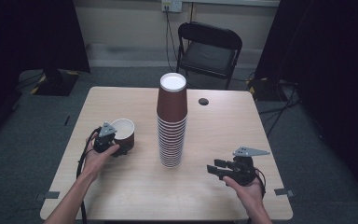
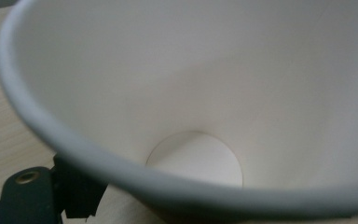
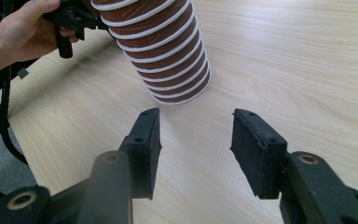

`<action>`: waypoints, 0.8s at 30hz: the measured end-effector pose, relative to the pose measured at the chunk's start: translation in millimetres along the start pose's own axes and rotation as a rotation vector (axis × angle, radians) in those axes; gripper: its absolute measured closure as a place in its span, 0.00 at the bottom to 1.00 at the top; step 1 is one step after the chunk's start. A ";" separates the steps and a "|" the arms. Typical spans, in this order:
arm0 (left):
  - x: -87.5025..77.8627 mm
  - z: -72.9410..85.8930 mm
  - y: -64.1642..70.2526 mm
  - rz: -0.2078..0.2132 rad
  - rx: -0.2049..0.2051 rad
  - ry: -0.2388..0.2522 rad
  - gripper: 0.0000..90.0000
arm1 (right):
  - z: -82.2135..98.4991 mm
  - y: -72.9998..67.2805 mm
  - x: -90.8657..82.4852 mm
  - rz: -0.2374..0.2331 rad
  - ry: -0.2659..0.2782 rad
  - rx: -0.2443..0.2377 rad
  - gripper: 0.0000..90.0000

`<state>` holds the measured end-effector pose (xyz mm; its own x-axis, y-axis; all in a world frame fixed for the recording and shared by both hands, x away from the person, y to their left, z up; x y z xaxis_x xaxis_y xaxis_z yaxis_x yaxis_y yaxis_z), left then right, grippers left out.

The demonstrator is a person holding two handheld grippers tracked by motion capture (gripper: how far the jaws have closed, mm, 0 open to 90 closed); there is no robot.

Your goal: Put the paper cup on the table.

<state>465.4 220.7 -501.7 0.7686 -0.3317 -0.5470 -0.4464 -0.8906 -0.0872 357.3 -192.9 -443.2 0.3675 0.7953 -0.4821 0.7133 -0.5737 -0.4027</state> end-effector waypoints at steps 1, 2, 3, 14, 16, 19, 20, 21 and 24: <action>-1.2 1.5 -0.8 0.002 -0.005 -0.009 0.17 | 0.0 0.1 -0.1 0.001 -0.001 0.000 0.58; -2.1 2.7 -0.8 0.005 -0.019 -0.007 0.17 | -0.1 0.1 -0.4 0.001 0.001 0.000 0.58; -3.6 5.9 -1.9 0.007 -0.009 -0.022 0.17 | -0.2 -0.1 -0.5 0.001 0.002 -0.005 0.58; -20.5 15.1 -8.0 0.004 -0.054 -0.050 0.17 | 0.8 0.8 0.7 0.004 -0.002 -0.001 0.58; -26.0 14.9 -9.7 -0.001 -0.068 -0.045 0.18 | 0.9 1.9 -0.1 0.008 0.002 0.001 0.58; -38.5 14.2 -11.8 -0.010 -0.099 -0.052 0.17 | 1.6 4.9 -2.0 0.017 0.008 0.008 0.58; -41.2 14.4 -10.9 -0.015 -0.092 -0.051 0.17 | 1.8 5.3 -2.5 0.020 0.009 0.006 0.58; -44.6 14.6 -10.4 -0.022 -0.078 -0.059 0.18 | 2.0 5.6 -3.2 0.023 0.010 0.009 0.58; -53.7 15.6 -6.9 -0.012 -0.085 -0.063 0.18 | 2.2 7.5 -4.2 0.027 0.016 0.013 0.58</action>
<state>420.0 249.5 -484.7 0.7422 -0.3030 -0.5978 -0.3947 -0.9185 -0.0245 359.8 -201.0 -445.9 0.3960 0.7822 -0.4809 0.6949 -0.5977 -0.3999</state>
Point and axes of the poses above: each handheld gripper's, and its own axes: x roughly forward along the jaws, z roughly out of its underside, y roughly to its right, the point moved 4 cm from there along x, roughly forward along the jaws, and after that the axes turned 10 degrees about -z, right-handed, at the moved point
